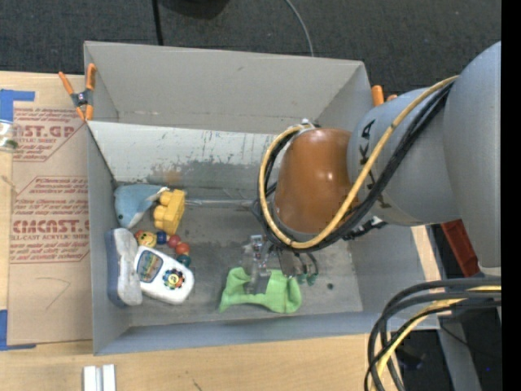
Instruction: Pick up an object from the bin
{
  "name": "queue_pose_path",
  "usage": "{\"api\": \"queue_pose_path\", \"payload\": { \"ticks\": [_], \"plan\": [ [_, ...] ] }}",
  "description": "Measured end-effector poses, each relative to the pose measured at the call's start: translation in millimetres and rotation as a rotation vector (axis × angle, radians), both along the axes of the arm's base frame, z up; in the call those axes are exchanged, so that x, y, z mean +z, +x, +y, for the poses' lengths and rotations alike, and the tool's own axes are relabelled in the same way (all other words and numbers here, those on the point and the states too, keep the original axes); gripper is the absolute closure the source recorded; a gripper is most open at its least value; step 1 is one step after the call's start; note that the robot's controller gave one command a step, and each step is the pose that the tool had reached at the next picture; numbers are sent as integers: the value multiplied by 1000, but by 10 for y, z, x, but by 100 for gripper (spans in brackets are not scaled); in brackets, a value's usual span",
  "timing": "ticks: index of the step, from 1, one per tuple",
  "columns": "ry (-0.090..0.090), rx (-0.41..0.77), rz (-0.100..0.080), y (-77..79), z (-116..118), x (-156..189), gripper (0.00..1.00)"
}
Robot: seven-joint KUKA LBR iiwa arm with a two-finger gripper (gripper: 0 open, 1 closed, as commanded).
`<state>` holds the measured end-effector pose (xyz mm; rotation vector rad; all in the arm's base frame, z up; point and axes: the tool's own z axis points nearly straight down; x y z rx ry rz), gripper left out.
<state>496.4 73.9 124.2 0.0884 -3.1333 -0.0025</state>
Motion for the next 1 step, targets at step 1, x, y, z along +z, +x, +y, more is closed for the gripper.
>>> {"api": "queue_pose_path", "payload": {
  "ticks": [1],
  "plan": [
    [0, 35, -6, 38, 46, 615, 100]
  ]
}}
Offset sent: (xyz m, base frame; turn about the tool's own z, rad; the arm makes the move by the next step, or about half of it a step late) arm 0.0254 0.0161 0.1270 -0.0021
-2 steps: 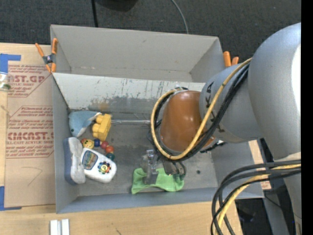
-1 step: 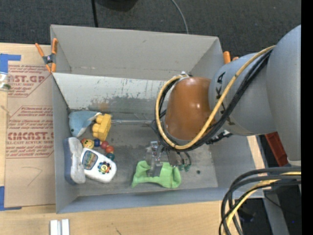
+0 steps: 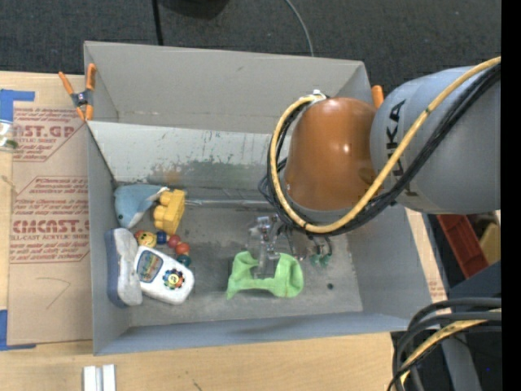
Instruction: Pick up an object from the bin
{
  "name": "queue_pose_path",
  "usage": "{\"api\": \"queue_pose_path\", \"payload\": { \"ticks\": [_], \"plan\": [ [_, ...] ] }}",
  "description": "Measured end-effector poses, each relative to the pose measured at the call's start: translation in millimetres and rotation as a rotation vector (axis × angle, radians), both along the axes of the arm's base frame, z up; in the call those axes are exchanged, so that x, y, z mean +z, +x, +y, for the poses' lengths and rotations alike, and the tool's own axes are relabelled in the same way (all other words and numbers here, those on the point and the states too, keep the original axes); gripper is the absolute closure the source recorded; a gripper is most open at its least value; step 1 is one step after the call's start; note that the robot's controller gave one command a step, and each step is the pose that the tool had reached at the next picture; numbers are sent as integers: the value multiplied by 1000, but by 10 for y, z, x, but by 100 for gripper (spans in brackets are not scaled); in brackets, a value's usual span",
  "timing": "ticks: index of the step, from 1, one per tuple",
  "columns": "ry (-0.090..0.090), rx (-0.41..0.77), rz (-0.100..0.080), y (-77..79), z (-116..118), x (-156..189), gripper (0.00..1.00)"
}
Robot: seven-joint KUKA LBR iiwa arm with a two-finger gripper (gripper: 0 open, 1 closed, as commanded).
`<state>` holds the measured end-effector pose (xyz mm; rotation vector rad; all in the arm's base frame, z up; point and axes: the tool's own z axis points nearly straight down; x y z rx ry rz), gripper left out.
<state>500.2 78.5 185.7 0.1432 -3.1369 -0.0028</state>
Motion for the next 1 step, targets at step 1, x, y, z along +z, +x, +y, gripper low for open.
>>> {"api": "queue_pose_path", "payload": {
  "ticks": [1],
  "plan": [
    [1, -20, 3, 162, 85, 534, 100]
  ]
}}
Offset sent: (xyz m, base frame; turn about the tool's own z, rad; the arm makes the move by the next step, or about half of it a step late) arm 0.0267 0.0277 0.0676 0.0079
